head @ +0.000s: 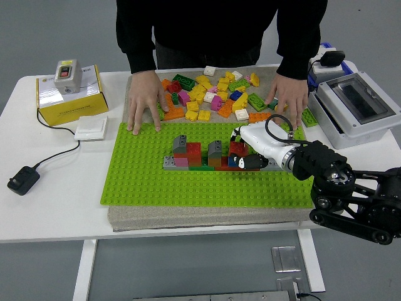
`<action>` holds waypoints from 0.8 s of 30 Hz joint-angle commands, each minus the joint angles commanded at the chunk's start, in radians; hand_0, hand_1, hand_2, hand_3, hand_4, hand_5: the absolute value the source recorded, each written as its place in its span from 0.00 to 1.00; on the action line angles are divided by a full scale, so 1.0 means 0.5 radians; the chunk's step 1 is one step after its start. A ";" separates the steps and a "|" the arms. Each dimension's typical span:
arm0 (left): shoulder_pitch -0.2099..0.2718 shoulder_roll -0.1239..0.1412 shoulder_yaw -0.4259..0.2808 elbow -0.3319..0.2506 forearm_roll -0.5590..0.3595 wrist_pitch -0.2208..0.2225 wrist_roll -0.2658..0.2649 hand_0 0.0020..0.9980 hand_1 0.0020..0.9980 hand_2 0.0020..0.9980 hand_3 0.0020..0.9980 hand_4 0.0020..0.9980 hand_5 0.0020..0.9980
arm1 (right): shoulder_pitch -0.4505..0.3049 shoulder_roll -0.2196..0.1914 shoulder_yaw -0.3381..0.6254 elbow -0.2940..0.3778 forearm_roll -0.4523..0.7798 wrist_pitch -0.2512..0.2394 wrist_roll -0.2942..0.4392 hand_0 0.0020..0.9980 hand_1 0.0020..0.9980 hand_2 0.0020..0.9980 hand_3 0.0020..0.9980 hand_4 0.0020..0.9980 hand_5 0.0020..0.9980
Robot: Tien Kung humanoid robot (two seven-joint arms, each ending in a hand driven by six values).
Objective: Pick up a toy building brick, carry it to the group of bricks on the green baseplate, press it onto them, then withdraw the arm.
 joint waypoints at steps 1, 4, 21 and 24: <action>0.000 0.000 0.002 0.000 -0.003 0.000 -0.001 0.62 0.61 0.55 0.63 0.17 0.71 | 0.006 0.000 -0.009 -0.004 -0.004 0.002 0.001 0.10 0.15 0.46 0.57 0.27 0.25; 0.000 0.000 0.009 0.000 -0.012 0.000 -0.004 0.62 0.61 0.55 0.63 0.16 0.71 | 0.028 -0.003 -0.033 -0.014 -0.025 0.007 0.002 0.10 0.14 0.46 0.57 0.27 0.25; -0.006 0.006 0.020 0.000 -0.027 -0.001 -0.016 0.62 0.61 0.55 0.63 0.17 0.71 | 0.089 -0.006 -0.109 -0.036 -0.042 0.016 0.006 0.09 0.14 0.46 0.57 0.27 0.25; -0.007 0.007 0.022 0.000 -0.029 -0.001 -0.017 0.62 0.61 0.55 0.63 0.17 0.71 | 0.093 -0.001 -0.118 -0.040 -0.039 0.013 0.008 0.09 0.14 0.46 0.57 0.27 0.25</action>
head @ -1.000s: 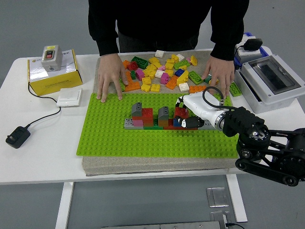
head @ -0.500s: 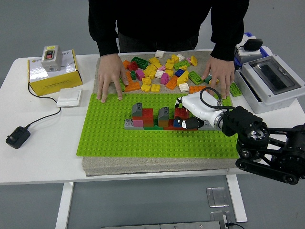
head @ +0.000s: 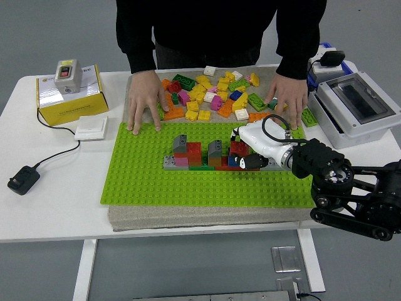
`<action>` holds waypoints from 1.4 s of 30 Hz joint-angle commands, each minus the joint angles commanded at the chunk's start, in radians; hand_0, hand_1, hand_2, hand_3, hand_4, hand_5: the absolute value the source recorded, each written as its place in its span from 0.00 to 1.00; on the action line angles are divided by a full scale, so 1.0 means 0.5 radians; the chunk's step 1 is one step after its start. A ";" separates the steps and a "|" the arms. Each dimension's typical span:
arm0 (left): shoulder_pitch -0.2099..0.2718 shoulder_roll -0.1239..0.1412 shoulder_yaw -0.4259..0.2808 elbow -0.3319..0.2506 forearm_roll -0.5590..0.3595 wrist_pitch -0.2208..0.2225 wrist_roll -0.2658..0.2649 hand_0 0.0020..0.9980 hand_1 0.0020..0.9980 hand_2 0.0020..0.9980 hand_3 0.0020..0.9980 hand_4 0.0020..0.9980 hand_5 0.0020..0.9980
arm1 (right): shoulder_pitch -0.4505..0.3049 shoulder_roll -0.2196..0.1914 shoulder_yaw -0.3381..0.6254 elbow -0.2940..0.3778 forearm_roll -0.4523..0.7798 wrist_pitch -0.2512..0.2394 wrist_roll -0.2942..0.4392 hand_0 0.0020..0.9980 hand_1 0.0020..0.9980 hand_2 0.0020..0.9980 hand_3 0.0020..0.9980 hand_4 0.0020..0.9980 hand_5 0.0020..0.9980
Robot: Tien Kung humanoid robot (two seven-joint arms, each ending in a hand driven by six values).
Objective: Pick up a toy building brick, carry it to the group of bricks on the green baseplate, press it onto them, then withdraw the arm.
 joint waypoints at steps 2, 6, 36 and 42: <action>-0.001 0.001 0.002 0.000 -0.001 0.000 -0.001 0.62 0.61 0.55 0.63 0.17 0.71 | 0.003 0.003 -0.005 -0.002 0.001 -0.003 0.001 0.09 0.14 0.46 0.57 0.27 0.25; -0.003 0.002 0.006 0.000 -0.004 -0.001 -0.002 0.62 0.61 0.55 0.63 0.17 0.71 | 0.010 0.012 -0.011 -0.008 -0.001 -0.008 0.003 0.09 0.14 0.46 0.57 0.27 0.25; -0.007 0.008 0.050 0.000 -0.051 0.002 -0.016 0.62 0.61 0.55 0.62 0.17 0.71 | 0.022 0.010 -0.040 -0.031 0.000 -0.007 0.021 0.09 0.14 0.60 0.65 0.28 0.26; -0.009 0.009 0.062 0.000 -0.063 0.002 -0.019 0.62 0.61 0.55 0.62 0.16 0.71 | 0.020 0.007 -0.041 -0.034 -0.006 -0.009 0.022 0.10 0.14 0.61 0.67 0.28 0.26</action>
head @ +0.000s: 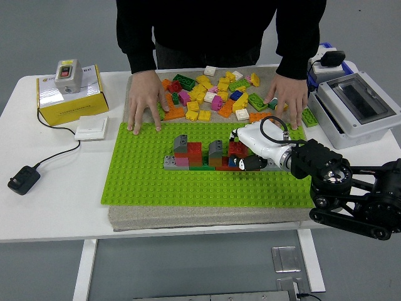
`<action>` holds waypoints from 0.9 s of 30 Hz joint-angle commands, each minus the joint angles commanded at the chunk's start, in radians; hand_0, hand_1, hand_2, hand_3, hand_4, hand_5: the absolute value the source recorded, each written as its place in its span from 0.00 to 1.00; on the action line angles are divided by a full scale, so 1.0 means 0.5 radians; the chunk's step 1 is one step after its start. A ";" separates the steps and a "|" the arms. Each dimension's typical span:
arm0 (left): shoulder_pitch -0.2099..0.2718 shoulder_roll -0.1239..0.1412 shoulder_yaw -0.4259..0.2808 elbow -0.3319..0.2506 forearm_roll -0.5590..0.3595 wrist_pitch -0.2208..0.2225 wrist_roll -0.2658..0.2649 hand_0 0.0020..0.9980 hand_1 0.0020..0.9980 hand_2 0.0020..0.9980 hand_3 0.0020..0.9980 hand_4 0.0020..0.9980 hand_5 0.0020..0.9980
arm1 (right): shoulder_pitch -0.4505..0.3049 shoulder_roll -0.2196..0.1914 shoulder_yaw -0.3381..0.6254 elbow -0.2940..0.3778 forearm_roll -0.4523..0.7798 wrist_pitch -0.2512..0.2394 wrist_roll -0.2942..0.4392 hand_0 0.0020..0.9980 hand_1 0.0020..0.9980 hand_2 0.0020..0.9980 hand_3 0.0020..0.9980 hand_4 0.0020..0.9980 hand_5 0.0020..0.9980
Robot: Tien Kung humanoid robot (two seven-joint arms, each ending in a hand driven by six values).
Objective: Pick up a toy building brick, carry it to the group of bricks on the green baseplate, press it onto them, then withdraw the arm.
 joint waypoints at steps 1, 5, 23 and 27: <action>0.000 0.000 0.001 0.000 0.000 0.000 0.000 0.62 0.61 0.55 0.62 0.16 0.71 | 0.000 -0.001 0.000 0.000 -0.001 0.000 0.000 0.10 0.14 0.61 0.67 0.28 0.26; 0.000 0.000 0.004 0.000 -0.002 -0.001 -0.001 0.61 0.61 0.55 0.62 0.16 0.71 | -0.002 -0.003 -0.001 0.000 -0.003 -0.003 0.002 0.10 0.14 0.64 0.70 0.29 0.27; -0.001 0.001 0.012 0.000 -0.015 0.000 -0.014 0.61 0.60 0.54 0.61 0.16 0.72 | -0.003 -0.003 0.003 -0.006 0.000 -0.018 0.024 0.10 0.15 0.65 0.74 0.32 0.28; 0.000 0.001 0.016 0.000 -0.017 0.000 -0.015 0.61 0.60 0.54 0.61 0.15 0.72 | -0.002 -0.001 0.006 -0.017 0.006 -0.021 0.029 0.10 0.15 0.69 0.82 0.34 0.29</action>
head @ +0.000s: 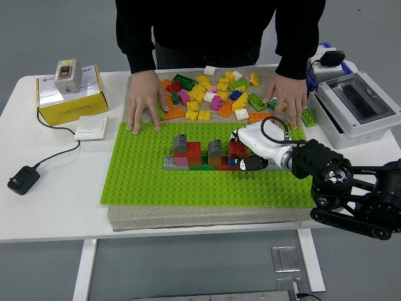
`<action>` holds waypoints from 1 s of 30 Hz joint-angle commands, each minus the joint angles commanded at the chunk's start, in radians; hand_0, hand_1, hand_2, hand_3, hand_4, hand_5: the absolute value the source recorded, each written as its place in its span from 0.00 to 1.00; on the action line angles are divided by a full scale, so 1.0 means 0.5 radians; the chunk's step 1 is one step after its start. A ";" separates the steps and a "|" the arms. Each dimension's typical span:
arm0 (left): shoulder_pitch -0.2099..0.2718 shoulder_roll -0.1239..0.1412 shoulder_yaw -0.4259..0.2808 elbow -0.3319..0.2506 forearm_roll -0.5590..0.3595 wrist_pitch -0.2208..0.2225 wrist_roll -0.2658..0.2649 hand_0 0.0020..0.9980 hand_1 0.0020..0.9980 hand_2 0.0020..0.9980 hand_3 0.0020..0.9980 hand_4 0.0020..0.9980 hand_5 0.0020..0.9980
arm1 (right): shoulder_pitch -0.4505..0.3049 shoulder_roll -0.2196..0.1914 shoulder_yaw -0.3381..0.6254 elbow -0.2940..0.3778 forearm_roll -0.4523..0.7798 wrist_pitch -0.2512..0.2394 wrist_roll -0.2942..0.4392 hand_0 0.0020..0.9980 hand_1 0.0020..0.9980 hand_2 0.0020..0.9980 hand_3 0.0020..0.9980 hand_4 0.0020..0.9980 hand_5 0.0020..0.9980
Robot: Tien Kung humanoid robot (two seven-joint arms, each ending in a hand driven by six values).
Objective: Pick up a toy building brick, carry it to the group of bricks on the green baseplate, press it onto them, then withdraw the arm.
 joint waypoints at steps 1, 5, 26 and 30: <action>0.000 0.000 0.000 0.000 0.000 0.000 0.000 0.61 0.60 0.54 0.61 0.15 0.72 | 0.000 0.000 0.001 -0.002 0.001 0.000 0.001 0.10 0.15 0.69 0.82 0.34 0.29; -0.001 -0.001 0.005 0.000 -0.004 -0.001 -0.002 0.61 0.60 0.54 0.60 0.15 0.72 | 0.001 0.001 0.003 -0.009 0.006 -0.004 0.003 0.10 0.15 0.70 0.84 0.35 0.29; 0.001 0.000 0.030 0.000 -0.027 -0.004 -0.013 0.61 0.60 0.54 0.60 0.12 0.72 | 0.001 0.000 -0.011 -0.003 0.017 -0.010 0.014 0.10 0.15 0.69 0.83 0.35 0.30; 0.000 -0.001 0.039 0.000 -0.036 -0.003 -0.014 0.61 0.60 0.54 0.60 0.12 0.71 | 0.001 -0.004 -0.014 0.002 0.016 -0.012 0.015 0.10 0.15 0.68 0.83 0.36 0.30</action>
